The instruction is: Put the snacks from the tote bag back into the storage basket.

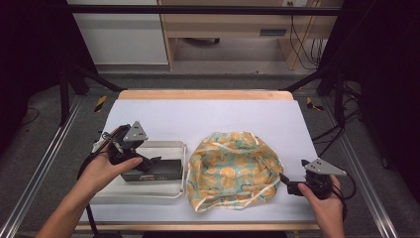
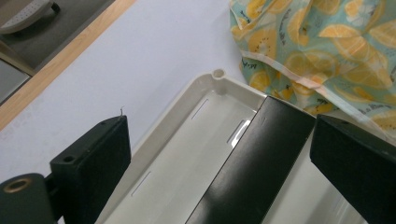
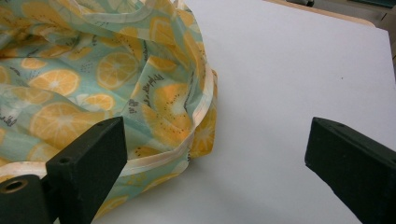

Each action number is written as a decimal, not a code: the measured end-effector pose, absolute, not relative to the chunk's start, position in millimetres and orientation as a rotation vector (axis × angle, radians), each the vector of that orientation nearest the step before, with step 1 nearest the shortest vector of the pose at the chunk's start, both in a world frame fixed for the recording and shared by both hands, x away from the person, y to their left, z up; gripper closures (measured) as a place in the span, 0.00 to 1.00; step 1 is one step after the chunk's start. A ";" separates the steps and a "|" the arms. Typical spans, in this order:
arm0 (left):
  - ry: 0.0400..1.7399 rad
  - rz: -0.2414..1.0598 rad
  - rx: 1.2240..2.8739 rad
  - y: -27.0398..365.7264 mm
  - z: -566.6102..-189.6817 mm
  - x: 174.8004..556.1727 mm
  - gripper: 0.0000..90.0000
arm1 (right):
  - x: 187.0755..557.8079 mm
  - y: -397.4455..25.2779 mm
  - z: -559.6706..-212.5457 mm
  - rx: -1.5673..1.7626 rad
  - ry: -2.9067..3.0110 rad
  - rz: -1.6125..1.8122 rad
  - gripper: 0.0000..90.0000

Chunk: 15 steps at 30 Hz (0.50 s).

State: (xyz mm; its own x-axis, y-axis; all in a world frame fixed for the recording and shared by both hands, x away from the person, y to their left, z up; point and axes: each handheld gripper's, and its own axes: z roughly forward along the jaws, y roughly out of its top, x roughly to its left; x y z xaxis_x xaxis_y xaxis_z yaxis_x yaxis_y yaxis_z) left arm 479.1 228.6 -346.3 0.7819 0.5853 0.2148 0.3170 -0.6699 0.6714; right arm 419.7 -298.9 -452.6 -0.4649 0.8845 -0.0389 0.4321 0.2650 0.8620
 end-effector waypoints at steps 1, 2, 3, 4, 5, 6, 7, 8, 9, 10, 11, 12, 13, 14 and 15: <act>0.668 0.556 2.340 228.6 -346.3 479.1 0.06 | 419.7 -298.9 -452.6 1.186 2.013 1.122 0.07; 0.675 0.558 2.331 229.3 -347.1 478.9 0.06 | 419.6 -298.9 -452.7 1.189 2.012 1.123 0.07; 0.680 0.557 2.327 230.4 -347.9 479.0 0.06 | 419.7 -299.1 -452.8 1.188 2.012 1.121 0.07; 0.689 0.550 2.314 233.0 -350.3 479.5 0.05 | 419.8 -299.2 -452.7 1.189 2.011 1.122 0.07; 0.694 0.551 2.313 234.5 -351.8 479.7 0.05 | 419.8 -299.2 -452.7 1.189 2.011 1.121 0.07; 0.697 0.547 2.313 236.1 -353.7 480.3 0.05 | 419.6 -299.2 -452.7 1.189 2.012 1.121 0.07; 0.700 0.547 2.315 238.2 -355.4 481.0 0.05 | 419.7 -299.2 -452.7 1.191 2.012 1.120 0.07; 0.700 0.547 2.315 238.2 -355.4 481.0 0.05 | 419.6 -299.2 -452.8 1.195 2.013 1.122 0.07; 0.720 0.537 2.299 242.7 -359.2 482.1 0.05 | 419.6 -299.3 -452.8 1.193 2.014 1.121 0.07; 0.720 0.537 2.299 242.7 -359.2 482.1 0.05 | 419.5 -299.3 -452.8 1.193 2.013 1.120 0.07; 0.731 0.533 2.291 245.3 -360.6 482.5 0.05 | 419.6 -299.4 -452.9 1.192 2.012 1.120 0.07; 0.743 0.537 2.284 250.2 -361.9 482.9 0.05 | 419.7 -299.6 -452.9 1.190 2.014 1.119 0.07; 0.743 0.537 2.284 250.2 -361.9 482.9 0.05 | 419.7 -299.6 -452.9 1.190 2.014 1.119 0.07; 0.756 0.531 2.265 253.4 -363.2 482.9 0.05 | 419.6 -299.5 -453.0 1.194 2.014 1.120 0.07; 0.774 0.533 2.245 259.3 -364.3 482.9 0.05 | 419.7 -299.8 -453.1 1.194 2.014 1.119 0.07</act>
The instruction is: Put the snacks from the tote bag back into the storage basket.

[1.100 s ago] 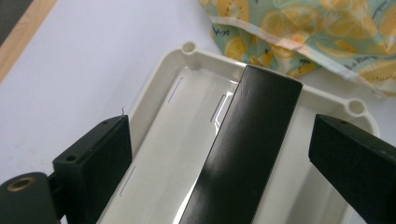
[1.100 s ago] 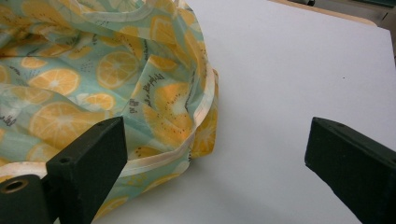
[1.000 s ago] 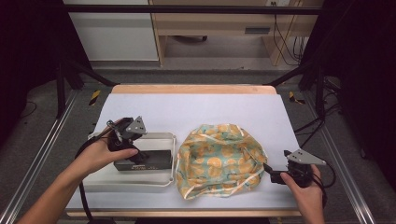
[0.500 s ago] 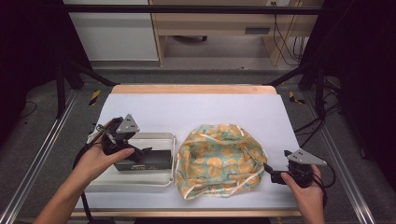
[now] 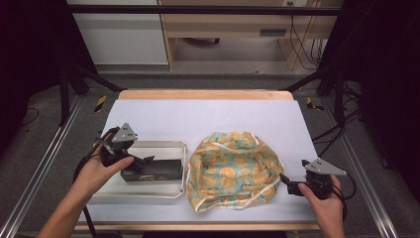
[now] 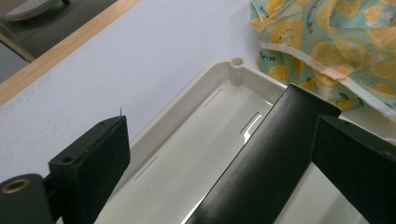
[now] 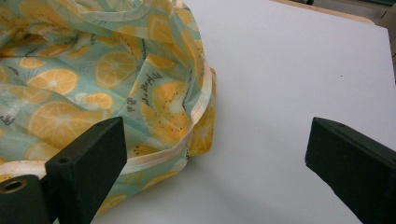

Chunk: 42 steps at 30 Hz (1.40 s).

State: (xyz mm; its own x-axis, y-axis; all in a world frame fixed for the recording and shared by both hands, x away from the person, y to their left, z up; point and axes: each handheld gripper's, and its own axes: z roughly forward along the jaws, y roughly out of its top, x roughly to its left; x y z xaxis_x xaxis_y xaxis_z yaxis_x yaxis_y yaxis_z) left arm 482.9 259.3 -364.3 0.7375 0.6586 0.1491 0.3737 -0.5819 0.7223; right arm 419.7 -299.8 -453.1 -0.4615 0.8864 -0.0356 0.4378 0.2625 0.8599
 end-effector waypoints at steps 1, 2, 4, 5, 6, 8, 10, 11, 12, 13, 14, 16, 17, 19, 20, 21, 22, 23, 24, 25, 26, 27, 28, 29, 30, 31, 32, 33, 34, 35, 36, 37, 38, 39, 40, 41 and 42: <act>0.783 0.535 2.235 262.4 -365.0 483.2 0.05 | 419.7 -299.9 -453.0 1.194 2.013 1.120 0.07; 0.793 0.536 2.221 265.3 -366.0 483.4 0.05 | 419.6 -299.8 -453.0 1.195 2.012 1.122 0.07; 0.801 0.539 2.214 268.8 -367.1 484.0 0.05 | 419.5 -299.9 -452.9 1.197 2.012 1.123 0.07; 0.829 0.554 2.192 276.0 -369.6 484.8 0.05 | 419.4 -300.1 -452.8 1.195 2.011 1.123 0.07; 0.840 0.560 2.183 278.8 -370.5 485.1 0.05 | 419.3 -300.2 -452.8 1.195 2.011 1.123 0.07; 0.862 0.560 2.161 283.5 -372.2 485.5 0.05 | 419.1 -300.4 -452.6 1.197 2.009 1.124 0.07; 0.892 0.565 2.128 290.9 -375.4 485.6 0.05 | 418.9 -300.6 -452.5 1.200 2.009 1.126 0.07; 0.924 0.575 2.105 298.3 -378.3 485.7 0.05 | 419.1 -301.0 -452.7 1.198 2.008 1.122 0.07; 0.936 0.576 2.088 302.3 -379.4 485.8 0.05 | 419.0 -301.1 -452.7 1.198 2.008 1.122 0.07; 0.947 0.582 2.075 306.3 -380.2 485.9 0.05 | 418.8 -301.3 -452.6 1.201 2.007 1.125 0.07; 0.947 0.582 2.075 306.3 -380.2 485.9 0.05 | 418.7 -301.6 -452.6 1.205 2.004 1.130 0.07; 0.989 0.617 2.049 317.6 -383.7 484.9 0.05 | 419.2 -302.3 -453.0 1.207 2.006 1.128 0.07; 1.003 0.619 2.035 321.3 -385.4 484.3 0.05 | 419.3 -302.6 -452.9 1.206 2.005 1.127 0.07; 1.036 0.635 2.006 328.3 -389.0 483.2 0.05 | 418.9 -302.8 -452.8 1.205 2.002 1.126 0.07; 1.036 0.635 2.006 328.3 -389.0 483.2 0.05 | 418.9 -302.8 -452.8 1.205 2.002 1.126 0.07; 1.050 0.641 1.996 332.0 -390.5 482.8 0.05 | 418.8 -302.6 -452.6 1.206 2.002 1.127 0.07; 1.079 0.649 1.972 339.5 -393.7 482.6 0.05 | 418.9 -302.6 -452.6 1.204 2.002 1.126 0.07; 1.095 0.665 1.962 343.0 -395.2 482.5 0.05 | 419.0 -302.6 -452.7 1.204 2.003 1.124 0.07; 1.107 0.675 1.959 346.7 -396.6 482.4 0.06 | 419.1 -302.5 -452.7 1.205 2.004 1.123 0.07; 1.121 0.680 1.948 350.2 -398.2 482.4 0.06 | 419.2 -302.5 -452.8 1.204 2.005 1.122 0.07; 1.133 0.680 1.937 353.5 -399.9 482.6 0.06 | 419.0 -302.4 -452.7 1.205 2.004 1.122 0.07; 1.133 0.680 1.937 353.5 -399.9 482.6 0.06 | 419.0 -302.4 -452.7 1.205 2.004 1.122 0.07; 1.160 0.695 1.933 359.3 -403.6 482.6 0.06 | 418.4 -302.3 -452.4 1.205 2.003 1.124 0.07; 1.177 0.699 1.927 361.7 -405.9 482.6 0.06 | 418.3 -302.3 -452.4 1.205 2.004 1.123 0.07; 1.191 0.699 1.927 364.4 -407.7 482.5 0.06 | 418.2 -302.5 -452.4 1.206 2.004 1.123 0.07; 1.198 0.704 1.928 366.9 -409.3 482.2 0.06 | 418.3 -302.6 -452.4 1.205 2.003 1.122 0.07; 1.205 0.706 1.919 368.5 -411.1 482.1 0.06 | 418.2 -302.8 -452.5 1.204 2.003 1.121 0.07; 1.205 0.706 1.919 368.5 -411.1 482.1 0.06 | 418.2 -302.8 -452.5 1.204 2.003 1.121 0.07; 1.220 0.702 1.917 371.5 -414.4 482.6 0.06 | 418.2 -303.1 -452.6 1.206 2.002 1.119 0.07; 1.220 0.702 1.917 371.5 -414.4 482.6 0.06 | 418.1 -303.2 -452.5 1.209 2.004 1.120 0.07; 1.233 0.711 1.905 373.4 -418.2 483.6 0.06 | 418.4 -303.6 -452.7 1.206 2.003 1.117 0.07; 1.233 0.711 1.905 373.4 -418.2 483.6 0.06 | 418.4 -303.6 -452.7 1.206 2.003 1.117 0.07; 1.247 0.731 1.911 375.7 -421.9 483.6 0.06 | 418.2 -303.6 -452.5 1.205 2.001 1.119 0.07; 1.251 0.734 1.913 377.6 -423.8 483.5 0.06 | 418.0 -303.6 -452.5 1.206 2.002 1.117 0.07; 1.259 0.732 1.908 379.6 -426.0 483.0 0.06 | 417.9 -303.8 -452.6 1.207 2.004 1.115 0.07; 1.259 0.732 1.908 379.6 -426.0 483.0 0.06 | 417.9 -303.8 -452.6 1.207 2.004 1.115 0.07; 1.269 0.734 1.905 384.4 -430.1 481.4 0.06 | 418.0 -304.4 -452.8 1.208 2.003 1.116 0.07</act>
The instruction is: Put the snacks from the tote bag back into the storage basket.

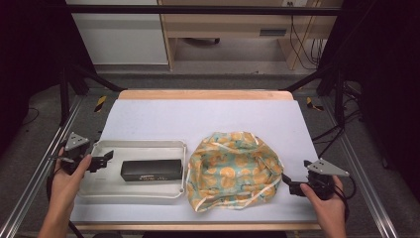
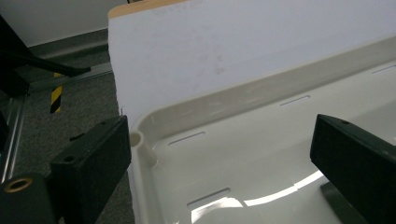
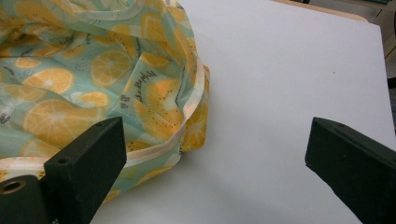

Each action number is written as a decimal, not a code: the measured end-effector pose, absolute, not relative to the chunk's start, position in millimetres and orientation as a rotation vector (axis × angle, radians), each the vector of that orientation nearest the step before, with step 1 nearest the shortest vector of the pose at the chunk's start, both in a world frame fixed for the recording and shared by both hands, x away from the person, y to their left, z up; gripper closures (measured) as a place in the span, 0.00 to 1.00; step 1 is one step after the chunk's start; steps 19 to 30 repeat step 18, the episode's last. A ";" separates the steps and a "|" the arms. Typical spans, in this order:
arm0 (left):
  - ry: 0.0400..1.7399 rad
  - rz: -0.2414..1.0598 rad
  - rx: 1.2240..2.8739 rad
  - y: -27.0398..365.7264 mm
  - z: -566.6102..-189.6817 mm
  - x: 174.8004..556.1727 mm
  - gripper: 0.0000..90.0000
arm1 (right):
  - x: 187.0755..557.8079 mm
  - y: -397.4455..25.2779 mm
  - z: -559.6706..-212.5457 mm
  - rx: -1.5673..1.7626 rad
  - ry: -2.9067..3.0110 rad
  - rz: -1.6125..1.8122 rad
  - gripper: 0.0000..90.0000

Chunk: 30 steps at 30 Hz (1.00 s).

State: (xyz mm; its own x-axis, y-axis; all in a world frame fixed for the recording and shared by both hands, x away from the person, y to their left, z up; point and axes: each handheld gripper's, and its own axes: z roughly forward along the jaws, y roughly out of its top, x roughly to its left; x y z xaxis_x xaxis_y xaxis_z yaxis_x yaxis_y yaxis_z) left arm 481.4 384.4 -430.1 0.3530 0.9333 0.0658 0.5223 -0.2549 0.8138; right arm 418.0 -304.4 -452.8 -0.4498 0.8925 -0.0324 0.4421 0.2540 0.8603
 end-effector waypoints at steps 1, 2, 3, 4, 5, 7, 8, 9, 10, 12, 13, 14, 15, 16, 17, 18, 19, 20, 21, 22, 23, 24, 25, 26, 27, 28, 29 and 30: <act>1.269 0.734 1.905 384.4 -430.1 481.4 0.06 | 418.1 -304.5 -452.8 1.208 2.002 1.116 0.07; 1.281 0.732 1.895 386.3 -432.0 480.1 0.06 | 418.2 -304.5 -452.9 1.209 2.001 1.115 0.07; 1.292 0.744 1.880 390.2 -435.0 477.0 0.06 | 418.2 -304.5 -453.0 1.208 2.003 1.114 0.07; 1.292 0.744 1.880 390.2 -435.0 477.0 0.06 | 418.2 -304.5 -453.0 1.208 2.003 1.114 0.07; 1.297 0.747 1.871 392.0 -436.6 475.5 0.06 | 418.2 -304.0 -453.2 1.211 2.001 1.114 0.07; 1.311 0.748 1.855 395.2 -439.8 472.1 0.06 | 418.4 -303.3 -453.6 1.210 2.004 1.109 0.07; 1.318 0.762 1.848 395.9 -441.1 470.4 0.06 | 418.4 -303.1 -453.7 1.211 2.005 1.110 0.07; 1.320 0.771 1.851 396.1 -442.0 468.7 0.06 | 418.5 -303.0 -453.8 1.212 2.004 1.110 0.07; 1.321 0.778 1.836 395.7 -443.0 465.8 0.06 | 418.6 -303.0 -453.8 1.216 2.006 1.111 0.07; 1.312 0.790 1.819 394.0 -441.6 462.7 0.06 | 418.6 -303.5 -454.0 1.217 2.006 1.112 0.07; 1.306 0.798 1.818 393.3 -440.2 461.4 0.06 | 418.6 -303.6 -454.0 1.218 2.005 1.113 0.07; 1.306 0.798 1.818 393.3 -440.2 461.4 0.06 | 418.4 -303.6 -453.8 1.219 2.002 1.117 0.07; 1.302 0.802 1.809 392.7 -438.7 460.4 0.06 | 418.4 -303.6 -453.8 1.219 2.002 1.117 0.07; 1.297 0.806 1.797 391.9 -437.4 459.5 0.06 | 418.5 -303.8 -453.6 1.217 2.001 1.118 0.07; 1.291 0.809 1.792 391.1 -436.2 458.9 0.06 | 418.7 -304.1 -453.7 1.212 2.000 1.116 0.07; 1.288 0.813 1.790 390.2 -435.3 458.4 0.06 | 418.4 -304.0 -453.3 1.216 2.000 1.120 0.07; 1.288 0.813 1.790 390.2 -435.3 458.4 0.06 | 418.4 -304.0 -453.3 1.216 2.000 1.120 0.07; 1.288 0.813 1.790 390.2 -435.3 458.4 0.06 | 418.4 -304.0 -453.3 1.216 2.000 1.120 0.07; 1.288 0.813 1.790 390.2 -435.3 458.4 0.06 | 418.4 -304.0 -453.3 1.216 2.000 1.120 0.07; 1.288 0.813 1.790 390.2 -435.3 458.4 0.06 | 418.4 -304.0 -453.3 1.216 2.000 1.120 0.07; 1.288 0.813 1.790 390.2 -435.3 458.4 0.06 | 418.4 -304.0 -453.3 1.216 2.000 1.120 0.07; 1.288 0.813 1.790 390.2 -435.3 458.4 0.06 | 418.4 -304.0 -453.3 1.216 2.000 1.120 0.07; 1.288 0.813 1.790 390.2 -435.3 458.4 0.06 | 418.4 -304.0 -453.3 1.216 2.000 1.120 0.07; 1.288 0.813 1.790 390.2 -435.3 458.4 0.06 | 418.4 -304.0 -453.3 1.216 2.000 1.120 0.07; 1.288 0.813 1.790 390.2 -435.3 458.4 0.06 | 418.4 -304.0 -453.3 1.216 2.000 1.120 0.07; 1.288 0.813 1.790 390.2 -435.3 458.4 0.06 | 418.4 -304.0 -453.3 1.216 2.000 1.120 0.07; 1.288 0.813 1.790 390.2 -435.3 458.4 0.06 | 418.4 -304.0 -453.3 1.216 2.000 1.120 0.07; 1.288 0.813 1.790 390.2 -435.3 458.4 0.06 | 418.4 -304.0 -453.3 1.216 2.000 1.120 0.07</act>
